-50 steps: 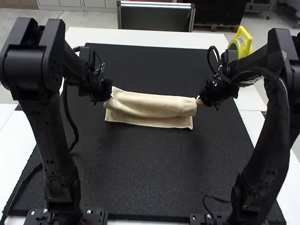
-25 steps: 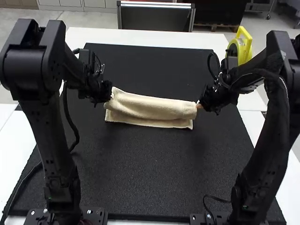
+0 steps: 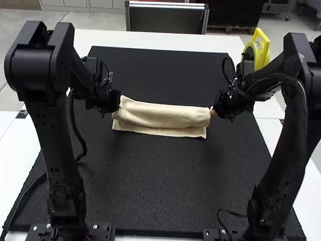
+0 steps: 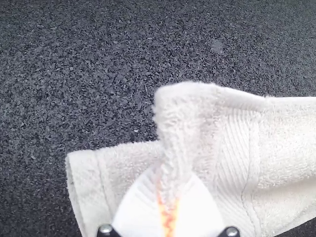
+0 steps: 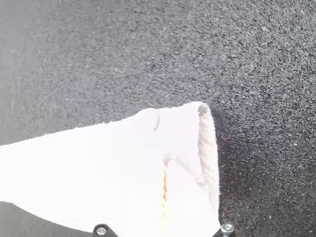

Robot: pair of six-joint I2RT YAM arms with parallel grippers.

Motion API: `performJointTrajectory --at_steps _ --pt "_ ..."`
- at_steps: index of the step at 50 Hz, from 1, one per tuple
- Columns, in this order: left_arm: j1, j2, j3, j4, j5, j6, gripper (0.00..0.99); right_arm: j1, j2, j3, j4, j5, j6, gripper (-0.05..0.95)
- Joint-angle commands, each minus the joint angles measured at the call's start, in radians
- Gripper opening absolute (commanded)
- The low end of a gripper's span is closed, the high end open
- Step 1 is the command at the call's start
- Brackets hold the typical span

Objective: Fold the towel.

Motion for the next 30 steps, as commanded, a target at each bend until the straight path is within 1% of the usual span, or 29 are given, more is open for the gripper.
performJointTrajectory --at_steps 1,7,17,27,30 --pt "0.019 0.018 -0.001 0.017 -0.013 0.010 0.023 -0.012 0.035 -0.003 0.011 0.042 -0.010 -0.02" --pt "0.025 0.035 0.004 0.026 -0.013 0.011 0.023 -0.003 0.064 -0.003 0.029 0.047 -0.012 -0.02" --pt "0.048 0.071 0.016 0.043 -0.013 0.013 0.023 0.022 0.107 -0.001 0.046 0.050 -0.013 -0.02" --pt "0.068 0.097 0.016 0.043 -0.013 0.031 0.025 0.039 0.134 -0.010 0.054 0.050 -0.015 -0.02" --pt "0.066 0.104 0.013 0.040 -0.013 0.034 0.023 0.043 0.144 -0.015 0.057 0.051 -0.015 -0.02"
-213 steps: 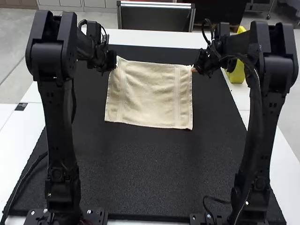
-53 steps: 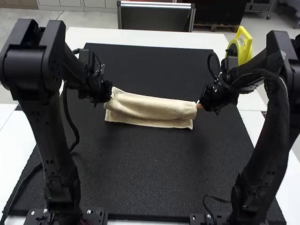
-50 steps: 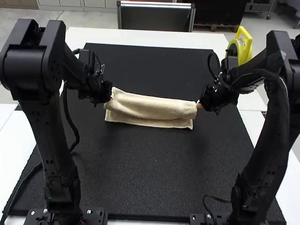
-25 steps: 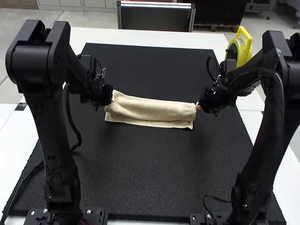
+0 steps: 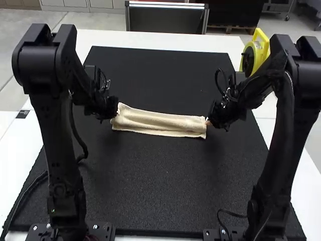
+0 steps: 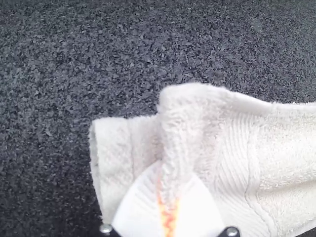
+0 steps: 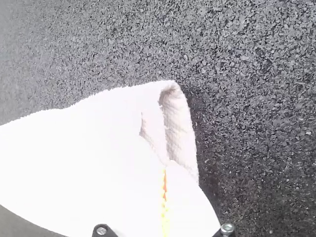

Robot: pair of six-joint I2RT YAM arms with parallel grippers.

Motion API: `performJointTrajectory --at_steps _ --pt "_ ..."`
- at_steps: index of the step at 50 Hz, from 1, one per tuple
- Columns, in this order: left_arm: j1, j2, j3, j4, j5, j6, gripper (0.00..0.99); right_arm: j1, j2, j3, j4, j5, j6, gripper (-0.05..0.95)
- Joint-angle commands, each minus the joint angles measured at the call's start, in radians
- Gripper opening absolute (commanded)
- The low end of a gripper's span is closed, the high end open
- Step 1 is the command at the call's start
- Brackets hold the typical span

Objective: Fold the towel.

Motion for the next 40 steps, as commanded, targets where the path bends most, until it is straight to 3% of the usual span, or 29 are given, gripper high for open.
performJointTrajectory --at_steps 1,40 --pt "0.024 0.011 0.013 0.002 -0.025 0.023 0.023 0.009 0.020 -0.016 0.007 0.037 -0.008 -0.02" --pt "0.023 0.039 -0.014 0.011 -0.027 0.028 0.025 0.015 0.072 -0.049 0.030 0.056 -0.042 0.00"
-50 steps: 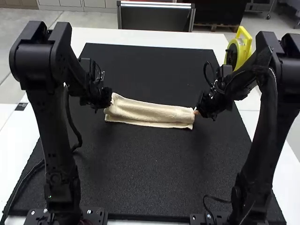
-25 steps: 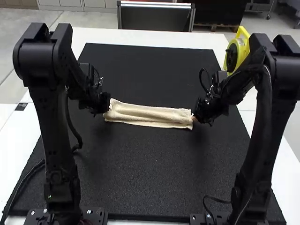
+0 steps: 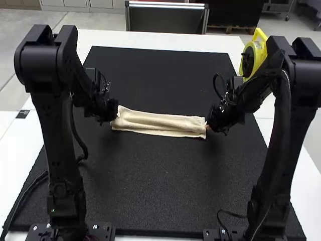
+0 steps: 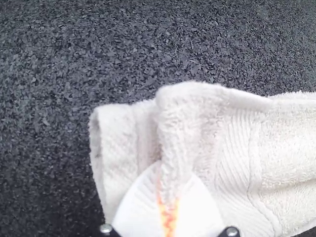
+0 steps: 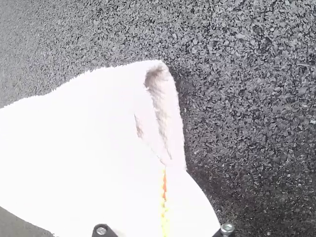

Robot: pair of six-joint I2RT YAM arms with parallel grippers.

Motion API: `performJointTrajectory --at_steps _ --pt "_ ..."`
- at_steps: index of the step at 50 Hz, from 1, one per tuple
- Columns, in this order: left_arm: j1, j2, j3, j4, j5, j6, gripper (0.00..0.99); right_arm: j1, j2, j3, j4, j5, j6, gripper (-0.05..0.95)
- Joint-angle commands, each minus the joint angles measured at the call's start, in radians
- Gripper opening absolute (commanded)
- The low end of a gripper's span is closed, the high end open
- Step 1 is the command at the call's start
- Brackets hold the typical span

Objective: Fold the towel.

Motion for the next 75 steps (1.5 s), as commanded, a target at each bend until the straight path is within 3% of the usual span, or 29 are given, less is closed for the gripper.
performJointTrajectory --at_steps 1,3,5,6,11,14,18,22,61,75 --pt "0.023 0.019 -0.014 0.015 -0.029 0.016 0.026 0.006 0.045 -0.023 0.002 0.052 -0.019 0.02" --pt "0.025 0.019 -0.014 0.017 -0.030 0.016 0.041 0.007 0.045 -0.023 0.005 0.052 -0.017 0.13" --pt "0.025 0.019 -0.014 0.020 -0.039 0.016 0.102 0.006 0.045 -0.022 0.005 0.056 -0.014 0.33" --pt "0.025 0.019 -0.013 0.021 -0.041 0.016 0.144 0.007 0.045 -0.022 0.005 0.059 -0.014 0.38" --pt "0.023 0.019 -0.010 0.014 -0.041 0.016 0.508 0.007 0.045 -0.022 0.000 0.072 -0.012 0.61" --pt "0.021 0.019 -0.008 0.009 -0.041 0.016 0.646 0.006 0.045 -0.022 0.000 0.085 -0.012 0.70" --pt "0.020 0.018 -0.007 0.009 -0.041 0.016 0.843 0.007 0.045 -0.015 -0.001 0.095 -0.012 0.89" --pt "0.020 0.015 -0.005 0.009 -0.041 0.016 0.957 0.012 0.042 -0.006 -0.009 0.113 -0.014 0.91" --pt "0.018 -0.017 -0.001 -0.006 -0.050 0.016 0.959 0.023 0.029 0.017 -0.026 0.130 -0.009 0.91" --pt "-0.002 -0.019 0.001 -0.017 -0.055 0.011 0.959 0.029 0.029 0.020 -0.026 0.127 -0.008 0.91"
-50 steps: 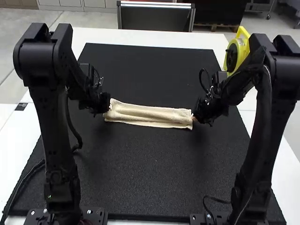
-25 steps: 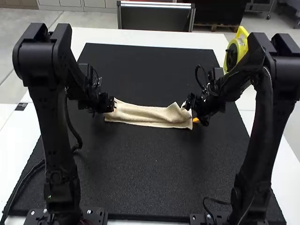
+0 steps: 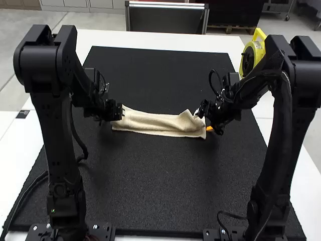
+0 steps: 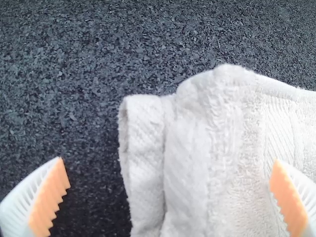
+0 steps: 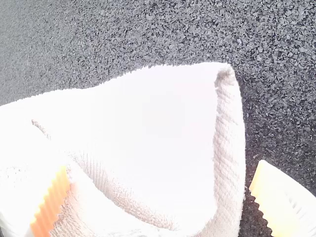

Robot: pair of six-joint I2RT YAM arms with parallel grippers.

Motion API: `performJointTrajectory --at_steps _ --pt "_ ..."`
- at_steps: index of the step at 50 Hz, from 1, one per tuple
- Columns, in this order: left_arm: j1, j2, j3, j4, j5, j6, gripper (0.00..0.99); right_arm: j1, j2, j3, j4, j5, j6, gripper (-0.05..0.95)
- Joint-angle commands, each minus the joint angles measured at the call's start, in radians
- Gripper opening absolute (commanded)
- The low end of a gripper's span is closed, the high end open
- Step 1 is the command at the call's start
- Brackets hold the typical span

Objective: Fold the towel.

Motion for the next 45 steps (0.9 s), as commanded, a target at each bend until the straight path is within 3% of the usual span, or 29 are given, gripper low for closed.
performJointTrajectory --at_steps 1,45 --pt "-0.008 -0.019 0.001 -0.009 -0.012 0.004 0.959 -0.015 0.042 -0.005 -0.013 0.132 -0.006 0.91" --pt "-0.065 -0.081 0.027 -0.039 -0.012 -0.009 0.959 -0.016 0.003 0.013 -0.030 0.135 -0.009 0.90"
